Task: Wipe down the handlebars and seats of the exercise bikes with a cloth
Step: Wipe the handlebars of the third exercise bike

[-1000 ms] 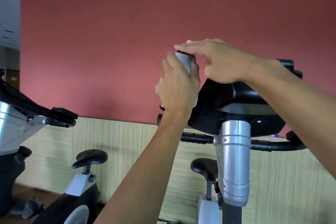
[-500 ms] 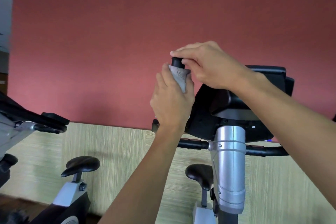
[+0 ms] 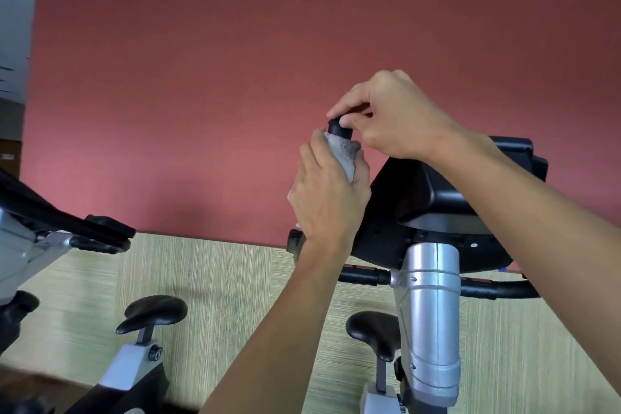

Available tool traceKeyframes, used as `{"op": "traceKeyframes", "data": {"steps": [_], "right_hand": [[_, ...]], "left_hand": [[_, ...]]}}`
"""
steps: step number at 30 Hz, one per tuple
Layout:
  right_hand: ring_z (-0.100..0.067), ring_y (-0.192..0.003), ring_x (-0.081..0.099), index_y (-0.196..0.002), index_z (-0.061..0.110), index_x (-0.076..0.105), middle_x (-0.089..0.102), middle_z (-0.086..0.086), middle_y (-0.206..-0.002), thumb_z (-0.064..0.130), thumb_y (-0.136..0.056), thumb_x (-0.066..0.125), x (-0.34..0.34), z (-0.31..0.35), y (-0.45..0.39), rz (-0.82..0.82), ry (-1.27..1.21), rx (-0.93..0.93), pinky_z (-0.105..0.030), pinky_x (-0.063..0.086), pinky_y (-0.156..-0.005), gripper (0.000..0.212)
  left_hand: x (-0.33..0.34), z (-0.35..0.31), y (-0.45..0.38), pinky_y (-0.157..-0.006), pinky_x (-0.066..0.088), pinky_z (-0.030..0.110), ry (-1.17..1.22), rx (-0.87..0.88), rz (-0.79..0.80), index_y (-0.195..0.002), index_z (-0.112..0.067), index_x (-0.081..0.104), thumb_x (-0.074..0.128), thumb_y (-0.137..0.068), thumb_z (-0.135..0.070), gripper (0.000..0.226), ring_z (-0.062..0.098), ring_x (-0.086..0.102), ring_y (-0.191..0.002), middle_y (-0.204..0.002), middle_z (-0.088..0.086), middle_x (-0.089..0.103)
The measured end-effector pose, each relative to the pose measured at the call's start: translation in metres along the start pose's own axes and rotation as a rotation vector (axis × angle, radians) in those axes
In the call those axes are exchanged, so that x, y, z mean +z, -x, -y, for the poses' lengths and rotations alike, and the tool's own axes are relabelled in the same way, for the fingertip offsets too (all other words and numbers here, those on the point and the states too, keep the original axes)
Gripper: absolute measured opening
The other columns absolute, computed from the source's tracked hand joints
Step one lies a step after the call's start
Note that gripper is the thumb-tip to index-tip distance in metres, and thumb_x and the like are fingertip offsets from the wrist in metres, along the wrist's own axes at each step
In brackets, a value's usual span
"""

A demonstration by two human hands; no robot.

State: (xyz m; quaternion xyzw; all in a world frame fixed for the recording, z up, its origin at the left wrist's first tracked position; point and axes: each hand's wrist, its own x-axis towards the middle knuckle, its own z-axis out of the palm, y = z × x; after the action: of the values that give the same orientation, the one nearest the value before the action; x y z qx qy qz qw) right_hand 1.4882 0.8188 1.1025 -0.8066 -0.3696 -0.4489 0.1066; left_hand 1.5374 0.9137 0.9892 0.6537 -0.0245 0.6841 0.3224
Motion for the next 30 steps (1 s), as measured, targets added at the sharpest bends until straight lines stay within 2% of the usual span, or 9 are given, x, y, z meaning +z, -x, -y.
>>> {"op": "traceKeyframes", "data": {"steps": [4, 8, 12, 15, 18, 20, 22, 26, 30], "right_hand": [[-0.017, -0.112, 0.062, -0.104, 0.023, 0.081, 0.076, 0.011, -0.102, 0.008, -0.093, 0.067, -0.007, 0.007, -0.002, 0.030, -0.013, 0.058, -0.037, 0.047, -0.108, 0.023], [-0.004, -0.090, 0.069, -0.099, 0.021, 0.082, 0.077, 0.009, -0.091, 0.005, -0.087, 0.067, -0.013, 0.016, -0.004, 0.051, -0.020, 0.087, -0.025, 0.054, -0.093, 0.024], [-0.003, -0.091, 0.068, -0.096, 0.023, 0.082, 0.077, 0.011, -0.088, 0.006, -0.085, 0.066, -0.016, 0.018, -0.007, 0.078, -0.012, 0.107, -0.018, 0.051, -0.088, 0.026], [-0.002, -0.092, 0.066, -0.096, 0.025, 0.081, 0.076, 0.013, -0.090, 0.008, -0.087, 0.067, -0.017, 0.018, -0.007, 0.087, -0.005, 0.114, -0.019, 0.052, -0.088, 0.024], [0.003, -0.091, 0.068, -0.098, 0.024, 0.081, 0.076, 0.014, -0.092, 0.008, -0.089, 0.069, -0.018, 0.017, -0.006, 0.104, -0.038, 0.125, -0.017, 0.053, -0.091, 0.023], [0.009, -0.085, 0.067, -0.100, 0.024, 0.081, 0.075, 0.014, -0.089, 0.006, -0.089, 0.068, -0.019, 0.015, -0.006, 0.110, -0.059, 0.134, -0.004, 0.049, -0.080, 0.024], [0.012, -0.082, 0.065, -0.101, 0.024, 0.081, 0.075, 0.014, -0.090, 0.004, -0.091, 0.065, -0.020, 0.012, -0.006, 0.113, -0.063, 0.139, -0.001, 0.047, -0.073, 0.028], [-0.003, -0.109, 0.066, -0.114, 0.023, 0.078, 0.074, 0.007, -0.113, -0.003, -0.093, 0.058, -0.018, 0.012, -0.001, 0.162, -0.066, 0.122, -0.021, 0.050, -0.103, 0.039], [-0.007, -0.132, 0.054, -0.136, 0.020, 0.065, 0.063, 0.004, -0.140, -0.005, -0.097, 0.052, -0.021, 0.011, 0.013, 0.262, -0.018, 0.091, -0.022, 0.037, -0.116, 0.048]], "left_hand": [[0.000, 0.001, 0.002, -0.062, 0.052, 0.038, 0.004, 0.005, -0.006, -0.134, -0.006, 0.052, 0.067, -0.093, -0.046, 0.059, 0.026, 0.068, -0.087, -0.109, 0.007, 0.062], [-0.002, -0.004, -0.012, -0.063, 0.042, 0.035, 0.016, 0.016, 0.050, -0.130, -0.010, 0.052, 0.065, -0.093, -0.045, 0.053, 0.026, 0.066, -0.091, -0.110, 0.004, 0.060], [-0.001, 0.002, -0.002, -0.060, 0.048, 0.035, 0.048, 0.012, 0.006, -0.133, -0.010, 0.052, 0.067, -0.092, -0.047, 0.058, 0.023, 0.067, -0.088, -0.110, 0.003, 0.062], [0.000, 0.009, 0.010, -0.060, 0.050, 0.036, 0.046, -0.010, -0.010, -0.136, -0.010, 0.051, 0.065, -0.093, -0.048, 0.060, 0.023, 0.068, -0.089, -0.111, 0.003, 0.062], [-0.002, -0.001, -0.004, -0.063, 0.040, 0.035, 0.037, -0.040, 0.046, -0.133, -0.010, 0.051, 0.060, -0.097, -0.049, 0.054, 0.028, 0.068, -0.092, -0.113, 0.004, 0.062], [-0.004, -0.009, -0.017, -0.063, 0.034, 0.035, 0.018, -0.031, 0.081, -0.126, -0.010, 0.052, 0.058, -0.098, -0.048, 0.048, 0.031, 0.067, -0.090, -0.111, 0.004, 0.061], [-0.003, -0.011, -0.023, -0.063, 0.032, 0.036, 0.030, -0.021, 0.073, -0.127, -0.010, 0.052, 0.059, -0.098, -0.047, 0.048, 0.032, 0.067, -0.089, -0.112, 0.004, 0.061], [0.000, 0.001, -0.003, -0.058, 0.037, 0.032, 0.051, 0.002, -0.021, -0.138, -0.009, 0.053, 0.061, -0.096, -0.052, 0.061, 0.027, 0.069, -0.084, -0.112, 0.004, 0.064], [-0.003, 0.023, 0.018, -0.062, 0.040, 0.029, 0.115, 0.038, 0.009, -0.142, -0.008, 0.052, 0.058, -0.095, -0.053, 0.066, 0.025, 0.070, -0.089, -0.120, 0.004, 0.065]]}}
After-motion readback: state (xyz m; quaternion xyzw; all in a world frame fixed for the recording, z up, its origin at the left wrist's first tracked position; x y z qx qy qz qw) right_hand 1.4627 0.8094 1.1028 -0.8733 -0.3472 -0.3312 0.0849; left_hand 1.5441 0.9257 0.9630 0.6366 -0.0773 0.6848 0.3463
